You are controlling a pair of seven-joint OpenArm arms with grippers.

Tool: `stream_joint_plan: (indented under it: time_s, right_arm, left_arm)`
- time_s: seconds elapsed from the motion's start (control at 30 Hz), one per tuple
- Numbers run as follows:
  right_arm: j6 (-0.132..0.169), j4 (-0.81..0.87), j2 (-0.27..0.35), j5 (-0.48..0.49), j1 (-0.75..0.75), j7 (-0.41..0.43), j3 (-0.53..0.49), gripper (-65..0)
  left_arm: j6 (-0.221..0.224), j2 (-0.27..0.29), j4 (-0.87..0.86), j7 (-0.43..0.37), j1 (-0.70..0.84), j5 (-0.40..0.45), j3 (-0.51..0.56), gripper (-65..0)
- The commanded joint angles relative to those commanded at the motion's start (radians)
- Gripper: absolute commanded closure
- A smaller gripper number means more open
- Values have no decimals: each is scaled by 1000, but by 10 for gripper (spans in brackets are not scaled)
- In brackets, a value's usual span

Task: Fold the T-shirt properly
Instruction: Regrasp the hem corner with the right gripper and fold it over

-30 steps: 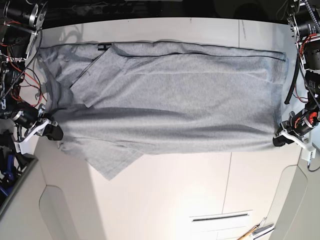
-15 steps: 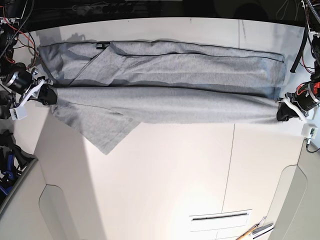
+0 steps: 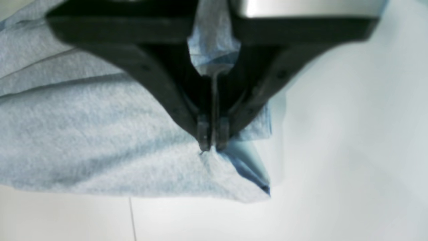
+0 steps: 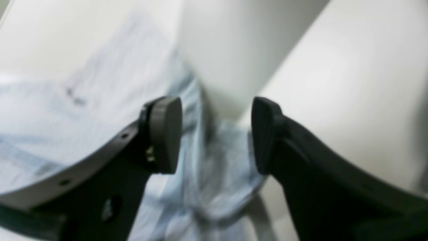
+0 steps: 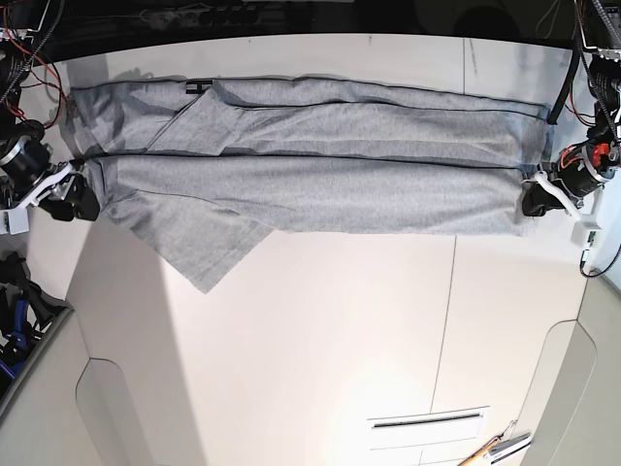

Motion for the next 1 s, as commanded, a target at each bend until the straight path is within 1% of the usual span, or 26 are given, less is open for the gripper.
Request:
stream_joint_plan:
  time_s: [0.1,0.2,0.3,0.37,0.47,0.53,0.6,0.7,0.77,0.83,0.87,0.9,0.93,1.0]
  right_arm:
    - [0,0,-18,-66,72,17,0,-330]
    - [-9,-6,-62,-141,137,18,-2,-330]
    - [-10,-77,-94,-157,187,22,-25,-330]
    - [-9,-171,-99,-157,224,42,-64,-330]
    - [-7,-314,-99,-188,278,77,-150,-330]
    - [-8,-367,-99,-200,299,79,-217,-330]
    - [-8,-372,-100,-189,299,79,-277,-330]
    - [-7,-370,-100,-147,299,78,-349,-329]
    - [-7,-370,-102,-145,299,78,-387,-329]
    - [-7,-370,-116,-149,299,70,-398,-329]
    - [-7,-370,-127,-149,299,66,-397,-320]
    - [-7,-370,-137,-148,299,66,-397,-284]
    - [-7,-370,-146,-149,299,63,-397,-225]
    - [-7,-369,-161,-148,299,60,-397,-70]
  left_arm:
    - [0,0,0,0,0,0,0,0]
    - [0,0,0,0,0,-1,0,0]
    - [0,0,0,0,0,-8,0,0]
    - [0,0,0,0,0,-8,0,0]
    - [0,0,0,0,0,-8,0,0]
    - [0,0,0,1,0,-8,0,0]
    - [0,0,0,1,0,-8,0,0]
    - [0,0,0,0,0,-8,0,0]
    - [0,0,0,0,0,-8,0,0]
    - [0,0,0,0,0,-7,0,0]
    - [0,0,0,1,0,-7,0,0]
    - [0,0,0,1,0,-7,0,0]
    - [0,0,0,1,0,-7,0,0]
    - [0,0,0,0,0,-7,0,0]
